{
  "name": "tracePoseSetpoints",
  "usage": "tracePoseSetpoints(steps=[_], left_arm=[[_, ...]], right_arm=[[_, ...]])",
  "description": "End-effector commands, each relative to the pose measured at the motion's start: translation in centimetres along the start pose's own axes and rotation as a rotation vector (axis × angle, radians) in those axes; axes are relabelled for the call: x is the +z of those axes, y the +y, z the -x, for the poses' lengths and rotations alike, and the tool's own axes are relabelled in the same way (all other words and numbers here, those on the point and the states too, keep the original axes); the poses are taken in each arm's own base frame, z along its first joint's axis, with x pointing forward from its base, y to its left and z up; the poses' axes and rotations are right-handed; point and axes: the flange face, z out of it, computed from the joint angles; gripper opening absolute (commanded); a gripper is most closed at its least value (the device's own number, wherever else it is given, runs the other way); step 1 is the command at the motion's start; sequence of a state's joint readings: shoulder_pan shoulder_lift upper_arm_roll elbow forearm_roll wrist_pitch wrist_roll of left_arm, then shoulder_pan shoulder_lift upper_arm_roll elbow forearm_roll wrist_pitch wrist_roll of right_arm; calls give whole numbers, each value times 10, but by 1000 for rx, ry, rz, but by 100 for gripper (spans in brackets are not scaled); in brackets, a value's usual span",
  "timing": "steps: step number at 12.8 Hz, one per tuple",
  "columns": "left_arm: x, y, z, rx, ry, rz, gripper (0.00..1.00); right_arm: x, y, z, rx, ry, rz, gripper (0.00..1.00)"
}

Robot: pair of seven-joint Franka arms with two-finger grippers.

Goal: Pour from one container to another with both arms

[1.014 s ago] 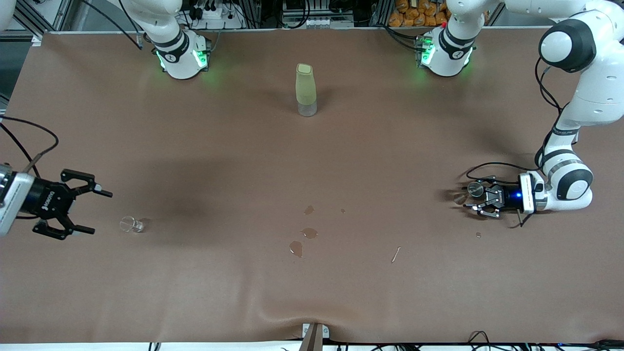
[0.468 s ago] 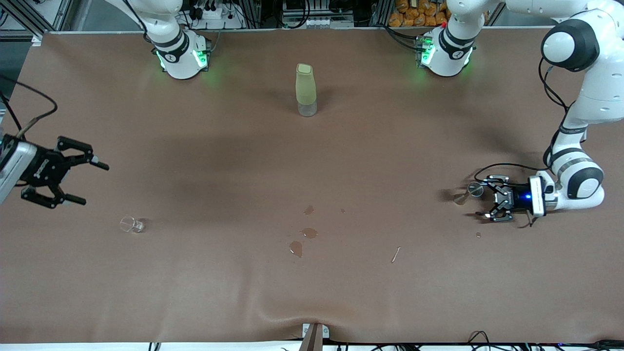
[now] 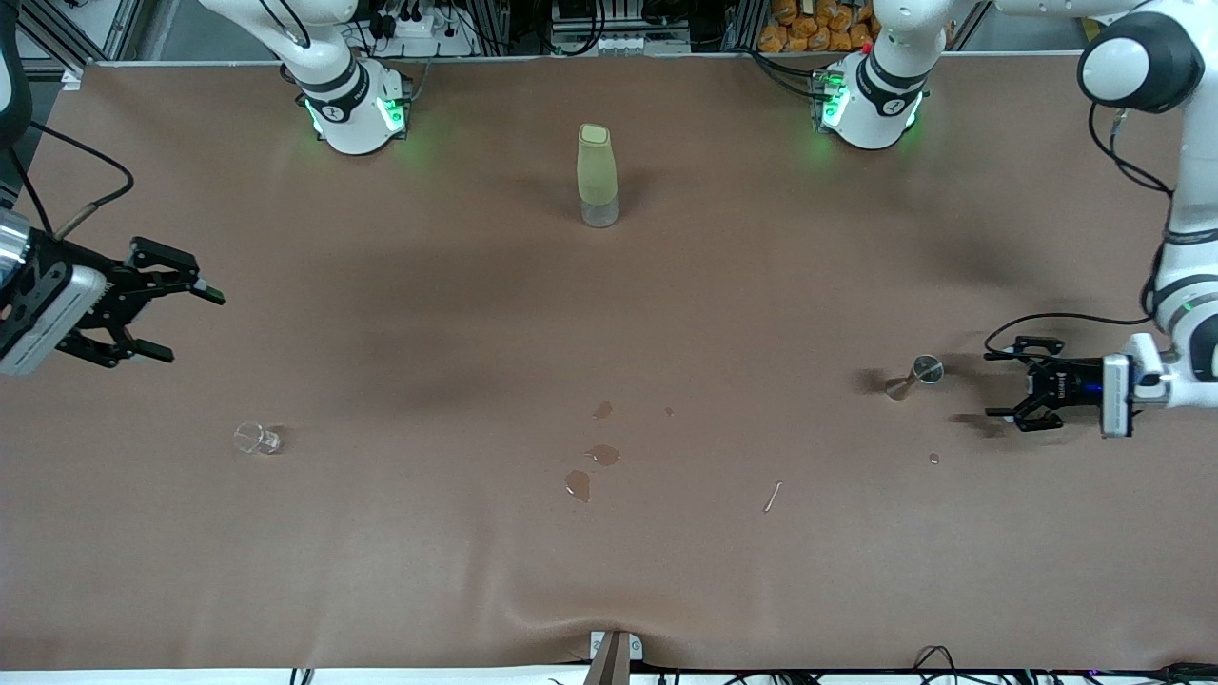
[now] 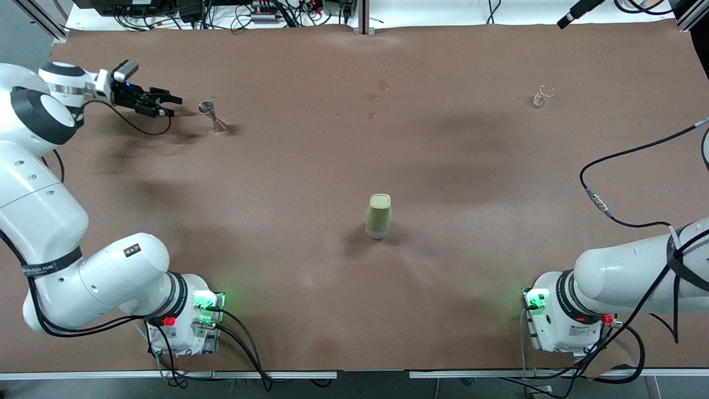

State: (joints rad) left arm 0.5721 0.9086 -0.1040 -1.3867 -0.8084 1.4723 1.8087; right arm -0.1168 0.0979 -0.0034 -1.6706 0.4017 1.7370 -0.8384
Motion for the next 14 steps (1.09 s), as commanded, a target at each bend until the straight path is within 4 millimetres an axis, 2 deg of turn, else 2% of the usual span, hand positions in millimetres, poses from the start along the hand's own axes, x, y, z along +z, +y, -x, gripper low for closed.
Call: tracePoseSetpoints(steps=[1,2,4,6,10,12,14], left_arm=[[-12,30,-62,-141,-144,-27,100],[-17,44,-92,-188,-205,-57,100],[-23,78,-153,-313,-320,-142,100],[-24,116,-209,-469,-407,-258,100],[-5,161,-274,-660,-509,-432,100],[19,183,-307,-748,-565,-536,100],[40,197,-329,-927,-526,-620,100]], right_arm=[[-17,10,28,116,-73,61,100],[-21,16,35,139,-89,83,100],[-37,13,42,188,-108,145,100],[-50,2,45,286,-130,191,100],[-50,-25,28,523,-139,245,100],[-50,-50,19,626,-166,319,100],[-55,-79,13,660,-180,363,100]])
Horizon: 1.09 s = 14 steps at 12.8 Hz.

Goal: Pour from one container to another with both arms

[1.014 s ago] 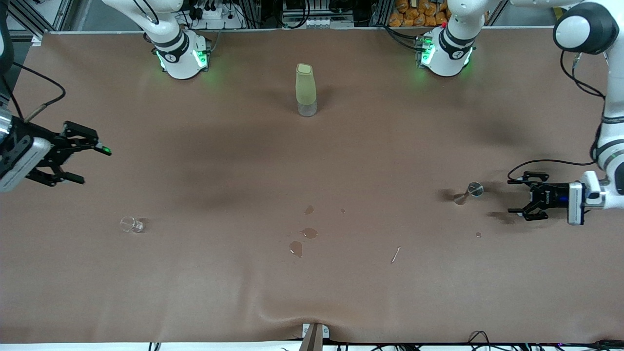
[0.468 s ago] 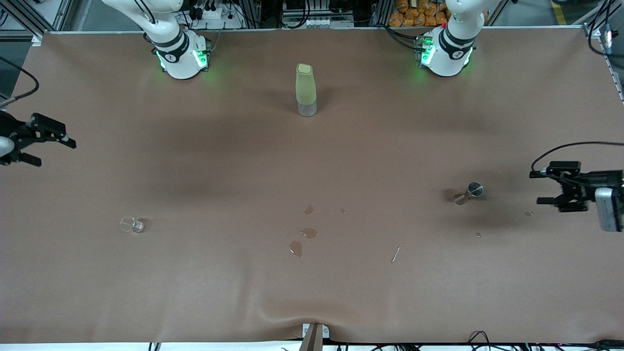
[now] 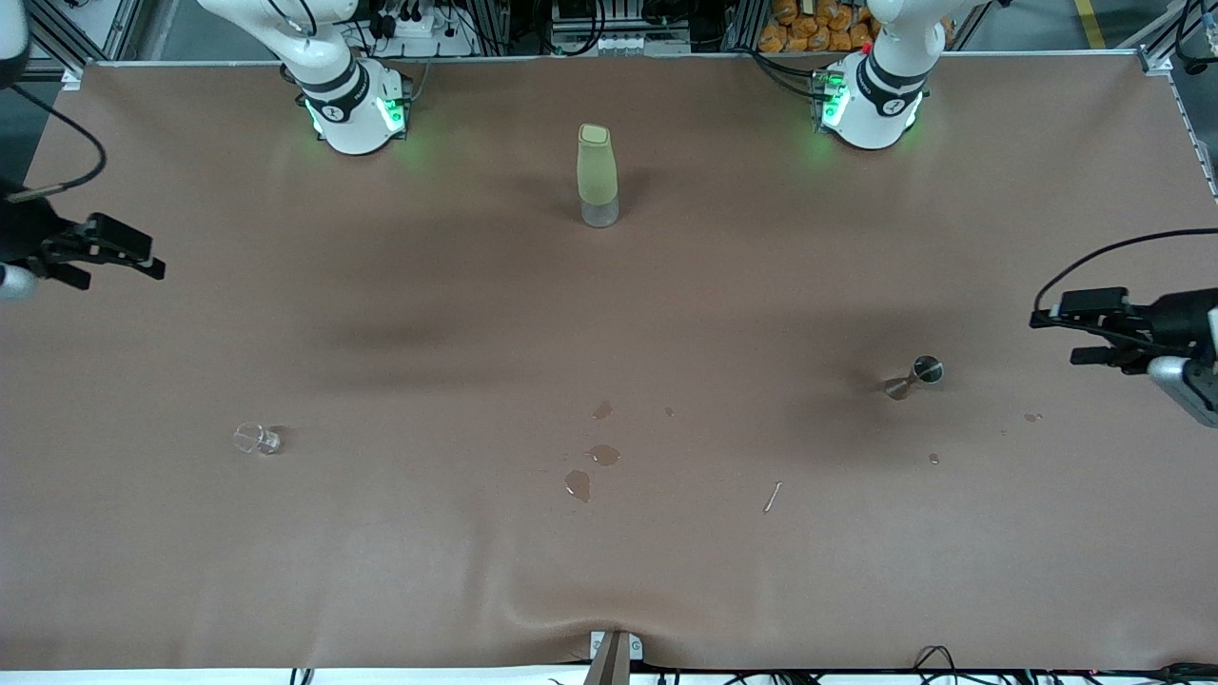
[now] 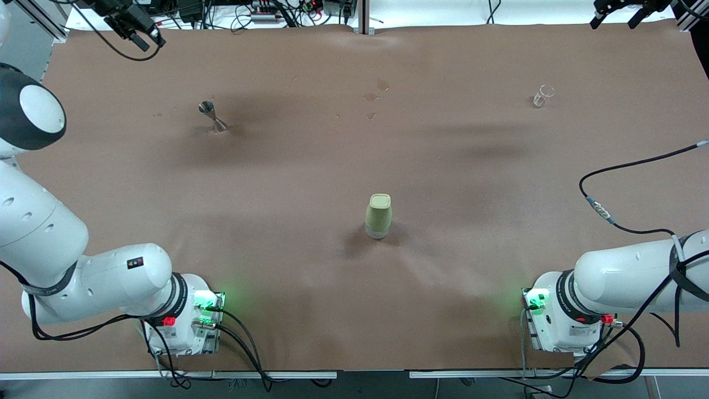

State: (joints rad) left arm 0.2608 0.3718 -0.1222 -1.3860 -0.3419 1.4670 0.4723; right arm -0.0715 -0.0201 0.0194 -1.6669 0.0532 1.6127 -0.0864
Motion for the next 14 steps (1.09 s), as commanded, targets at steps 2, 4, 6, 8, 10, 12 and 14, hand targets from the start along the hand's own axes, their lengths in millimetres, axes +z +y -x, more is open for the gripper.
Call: tracePoseSetpoints(steps=[2,4,6,8,10,12,14], left_arm=[[7,61,-9,-277,-15,-74,100],[17,89,-18,-384,-33,-170,100],[17,105,-21,-460,-19,-236,100],[-1,112,-14,-447,13,-283,100],[-26,122,-3,-443,85,-300,100],[-40,128,20,-460,108,-324,100],[-40,152,38,-437,107,-419,100]], right_arm=[[-25,-18,19,55,-1,53,100],[-28,-13,18,62,10,46,100],[-29,-3,15,79,26,33,100],[-31,-2,16,74,31,40,100],[-30,9,19,30,13,39,100],[-28,25,22,7,-8,33,100],[-36,31,21,11,2,61,100]])
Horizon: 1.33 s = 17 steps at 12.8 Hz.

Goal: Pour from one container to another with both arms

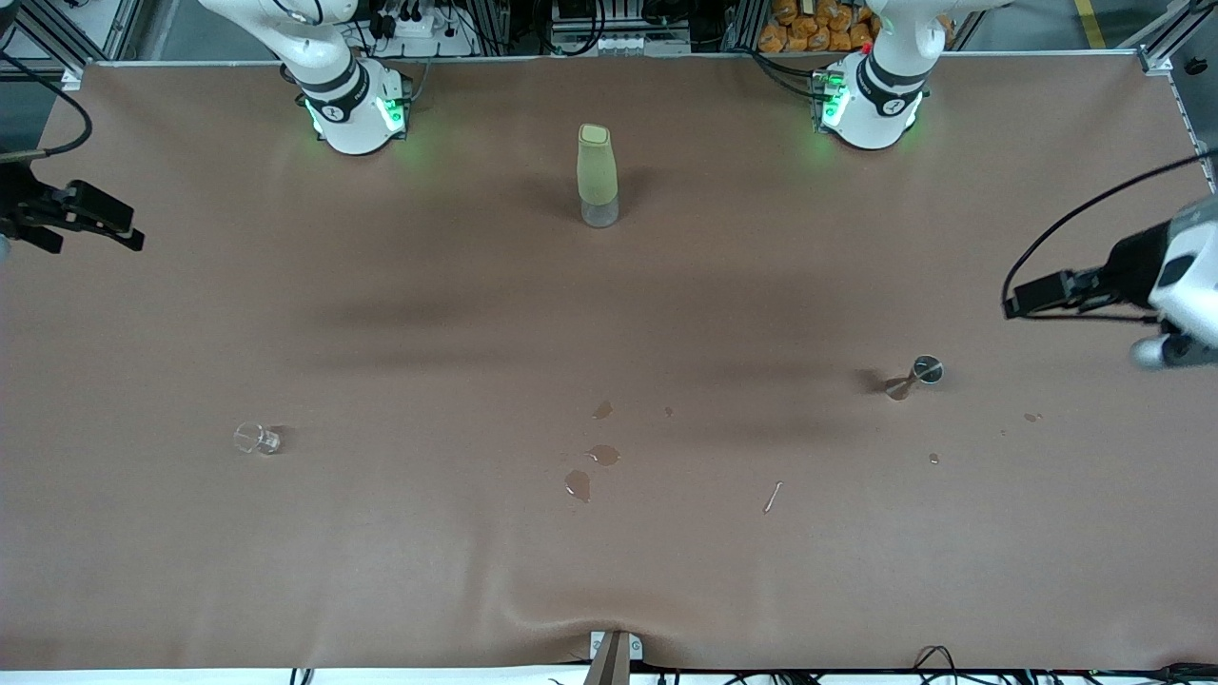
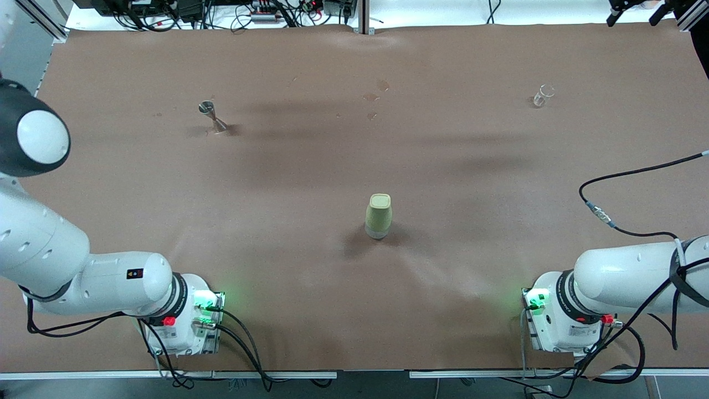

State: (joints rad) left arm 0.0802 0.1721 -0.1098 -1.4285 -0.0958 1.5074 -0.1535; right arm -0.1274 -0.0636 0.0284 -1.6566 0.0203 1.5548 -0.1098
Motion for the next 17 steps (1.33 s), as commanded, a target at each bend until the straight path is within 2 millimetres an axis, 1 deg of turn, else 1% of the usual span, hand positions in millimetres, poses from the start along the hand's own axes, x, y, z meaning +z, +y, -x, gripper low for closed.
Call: tracePoseSetpoints(steps=[1,3,4,6,7,9,11,12,15,16,17], left_arm=[[-9,19,45,21,54,-156,100],[-13,12,67,15,132,-158,100],[-15,11,71,16,143,-158,100],[-26,7,68,11,163,-148,100],[-32,13,66,14,172,-123,100],[-39,13,65,9,163,-112,100],[-49,14,68,7,164,-107,100],[-52,16,70,6,151,-88,100],[-52,13,73,16,131,-95,100],[-51,11,73,13,124,-91,100],[-53,6,73,3,125,-94,100]], right_arm=[[-10,11,0,-1,6,29,100],[-5,16,-1,10,-8,25,100],[-3,17,-2,14,-8,15,100],[-3,15,-2,11,-9,12,100],[-3,14,-2,10,-10,11,100],[-3,10,-1,4,-17,-7,100],[-4,7,-1,-1,-17,-13,100],[-3,5,-2,-7,-17,-13,100],[-3,-9,-3,-24,-17,-16,100],[-6,-15,0,-32,-24,-16,100],[-5,-15,0,-33,-25,-15,100]])
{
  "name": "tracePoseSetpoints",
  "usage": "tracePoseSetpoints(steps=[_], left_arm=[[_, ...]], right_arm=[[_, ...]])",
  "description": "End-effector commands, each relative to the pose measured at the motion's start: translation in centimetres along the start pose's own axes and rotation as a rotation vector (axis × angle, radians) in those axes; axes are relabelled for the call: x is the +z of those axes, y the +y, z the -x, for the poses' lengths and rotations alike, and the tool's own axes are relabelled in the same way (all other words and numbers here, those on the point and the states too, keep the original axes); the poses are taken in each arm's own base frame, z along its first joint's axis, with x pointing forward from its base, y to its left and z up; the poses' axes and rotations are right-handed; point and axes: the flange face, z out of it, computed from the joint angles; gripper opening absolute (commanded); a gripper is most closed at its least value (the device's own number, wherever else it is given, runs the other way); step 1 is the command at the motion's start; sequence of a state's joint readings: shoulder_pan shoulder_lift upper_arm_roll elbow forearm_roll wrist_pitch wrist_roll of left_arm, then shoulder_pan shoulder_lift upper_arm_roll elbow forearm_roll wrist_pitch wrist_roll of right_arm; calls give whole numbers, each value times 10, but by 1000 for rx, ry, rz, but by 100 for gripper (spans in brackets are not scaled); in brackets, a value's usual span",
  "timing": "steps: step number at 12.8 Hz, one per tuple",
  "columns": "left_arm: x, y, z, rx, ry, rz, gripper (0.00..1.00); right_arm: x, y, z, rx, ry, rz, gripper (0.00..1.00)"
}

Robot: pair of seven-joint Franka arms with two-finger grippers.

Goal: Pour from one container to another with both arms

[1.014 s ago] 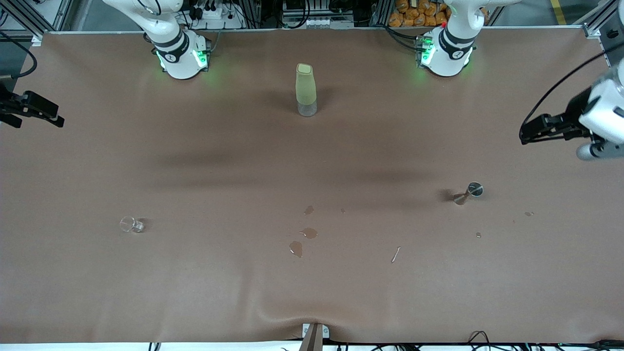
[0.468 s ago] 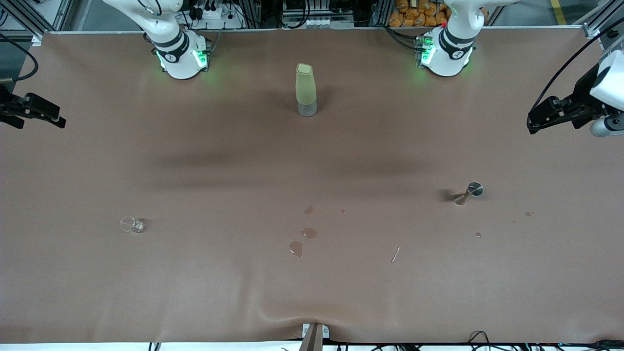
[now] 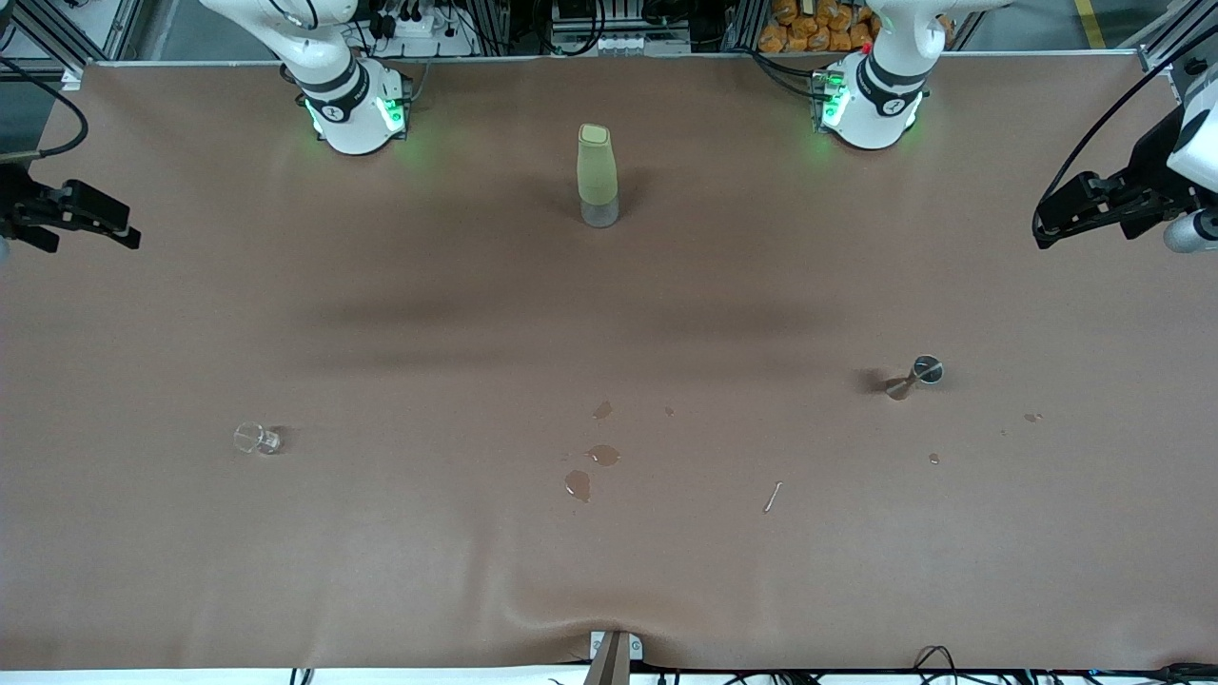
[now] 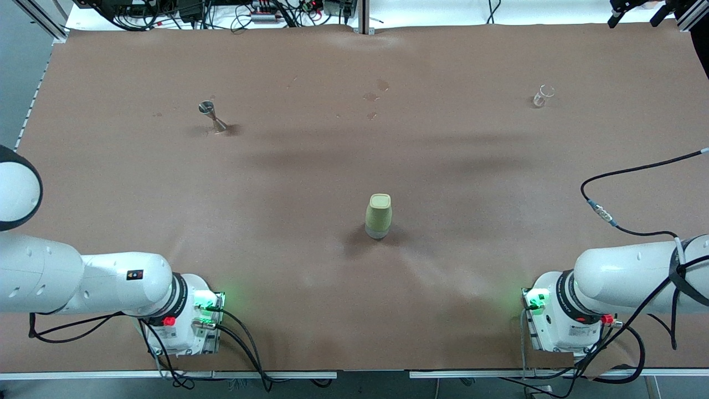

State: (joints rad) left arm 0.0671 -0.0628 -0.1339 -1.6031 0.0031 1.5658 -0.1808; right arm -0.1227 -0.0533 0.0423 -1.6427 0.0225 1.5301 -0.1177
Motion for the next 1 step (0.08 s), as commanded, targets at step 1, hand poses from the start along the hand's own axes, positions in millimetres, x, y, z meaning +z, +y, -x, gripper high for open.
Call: tracePoseSetpoints(steps=[1], left_arm=[[-6,-8,1,-9,-15,2,100]], right_arm=[[-6,-5,2,-7,-4,-12,100]])
